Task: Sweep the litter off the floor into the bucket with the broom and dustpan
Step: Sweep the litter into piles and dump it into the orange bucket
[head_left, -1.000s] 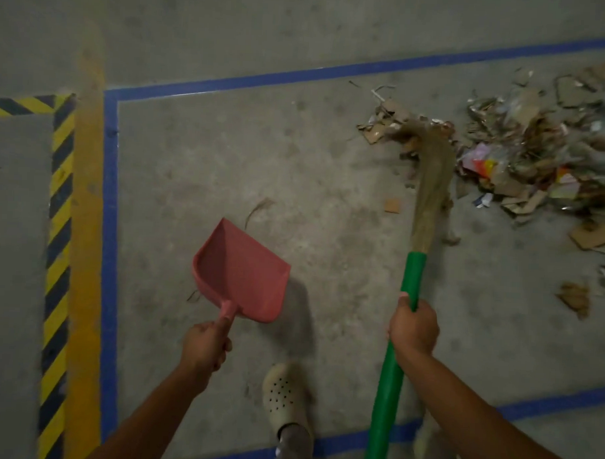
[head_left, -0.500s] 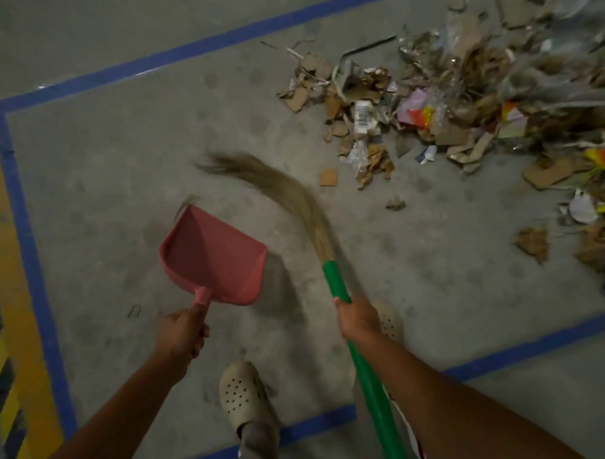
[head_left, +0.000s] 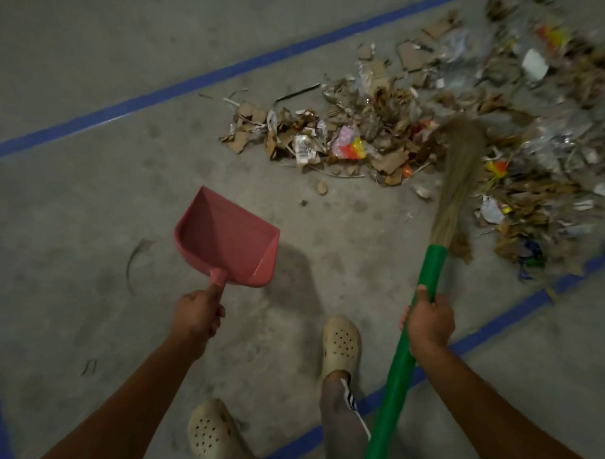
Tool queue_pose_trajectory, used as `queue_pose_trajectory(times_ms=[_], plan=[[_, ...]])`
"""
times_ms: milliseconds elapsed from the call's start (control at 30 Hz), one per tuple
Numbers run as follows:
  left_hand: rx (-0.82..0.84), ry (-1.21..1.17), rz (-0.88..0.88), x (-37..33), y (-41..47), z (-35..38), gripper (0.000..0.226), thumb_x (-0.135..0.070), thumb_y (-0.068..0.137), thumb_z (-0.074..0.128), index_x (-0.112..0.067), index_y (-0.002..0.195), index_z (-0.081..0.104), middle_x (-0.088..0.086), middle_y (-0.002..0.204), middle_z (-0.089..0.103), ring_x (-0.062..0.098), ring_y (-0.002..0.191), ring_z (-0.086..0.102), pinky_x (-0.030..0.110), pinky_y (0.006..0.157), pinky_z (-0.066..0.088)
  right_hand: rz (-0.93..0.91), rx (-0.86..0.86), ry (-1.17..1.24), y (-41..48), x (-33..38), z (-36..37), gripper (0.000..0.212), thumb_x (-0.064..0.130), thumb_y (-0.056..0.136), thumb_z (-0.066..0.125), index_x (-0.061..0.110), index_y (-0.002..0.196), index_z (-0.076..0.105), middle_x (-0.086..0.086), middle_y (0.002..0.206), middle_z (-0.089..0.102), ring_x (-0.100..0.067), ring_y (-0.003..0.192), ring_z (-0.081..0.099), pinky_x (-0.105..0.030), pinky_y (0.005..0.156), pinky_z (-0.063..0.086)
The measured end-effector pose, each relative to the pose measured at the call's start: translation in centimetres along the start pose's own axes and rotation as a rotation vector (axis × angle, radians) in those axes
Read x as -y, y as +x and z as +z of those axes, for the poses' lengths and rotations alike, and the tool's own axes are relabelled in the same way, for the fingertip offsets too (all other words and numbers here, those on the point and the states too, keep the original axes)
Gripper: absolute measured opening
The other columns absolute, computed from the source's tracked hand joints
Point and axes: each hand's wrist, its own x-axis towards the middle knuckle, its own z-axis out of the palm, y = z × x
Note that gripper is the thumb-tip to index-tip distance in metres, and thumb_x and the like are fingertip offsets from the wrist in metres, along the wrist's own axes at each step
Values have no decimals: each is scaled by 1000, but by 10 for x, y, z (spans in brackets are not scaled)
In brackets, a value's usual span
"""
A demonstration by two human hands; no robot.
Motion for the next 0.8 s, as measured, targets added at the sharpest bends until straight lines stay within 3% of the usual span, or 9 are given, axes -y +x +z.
queue_pose_trajectory(times_ms=[133,267,367,433,567,667,800], plan=[[-9,-16,17,6,-9,-36,45,-38,99,59,-2,73,56,7,48,49,13,32,34,18,33,22,-74,116,23,-65,-3,14,32,36,102,50,8,93,63,-12,69,66,-27,50,61,-41,55,55],[-53,-53,-11,38,-7,-102,41,-39,98,60,-4,77,56,12,57,53,14,34,35,21,35,22,-187,258,-36,-147,-11,47,29,30,103,52,11,83,61,-10,64,64,-21,45,57,-30,43,49],[-101,-68,-61,74,-5,-160,42,-41,98,58,-5,78,55,13,60,53,15,37,35,20,36,23,-250,407,-87,-207,-29,82,30,43,98,53,20,81,60,-8,63,64,-26,50,61,-45,52,57],[-132,-92,-89,99,-6,-197,38,-38,100,56,-4,83,56,13,60,53,16,38,34,19,36,23,-321,502,-188,-237,-48,106,31,54,92,51,27,79,59,-3,65,65,-29,58,65,-51,58,58],[-220,-110,-154,147,-16,-262,41,-37,101,54,-3,80,58,14,62,53,18,42,36,20,39,24,-407,713,-380,-296,-68,136,37,64,84,47,30,83,58,-1,70,66,-28,64,66,-48,61,59],[-257,-132,-193,182,-26,-298,49,-46,99,58,-4,73,59,15,63,54,18,42,37,23,41,27,-516,859,-645,-326,-82,151,26,48,97,52,24,90,58,0,80,64,-20,72,63,-33,60,51],[-284,-176,-237,218,-32,-324,58,-59,92,63,-4,73,59,11,59,54,16,42,38,25,39,28,-610,969,-954,-330,-106,171,31,49,97,54,20,104,65,-4,91,67,-26,86,67,-31,66,47]])
